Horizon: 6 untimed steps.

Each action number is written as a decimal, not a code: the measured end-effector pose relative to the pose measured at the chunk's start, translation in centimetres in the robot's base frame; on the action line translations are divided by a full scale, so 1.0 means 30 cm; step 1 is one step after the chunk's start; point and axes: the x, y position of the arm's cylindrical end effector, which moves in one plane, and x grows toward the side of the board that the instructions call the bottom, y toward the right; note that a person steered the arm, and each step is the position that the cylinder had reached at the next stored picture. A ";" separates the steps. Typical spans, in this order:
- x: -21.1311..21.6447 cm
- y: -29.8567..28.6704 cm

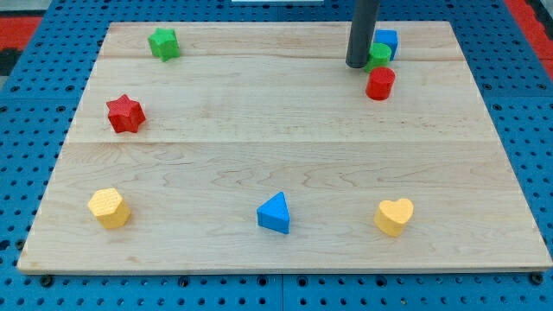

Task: Adjust the red circle below the green circle

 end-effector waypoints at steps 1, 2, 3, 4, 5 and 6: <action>-0.023 0.014; -0.025 0.074; 0.004 0.053; 0.108 -0.020; 0.158 -0.066; 0.204 0.065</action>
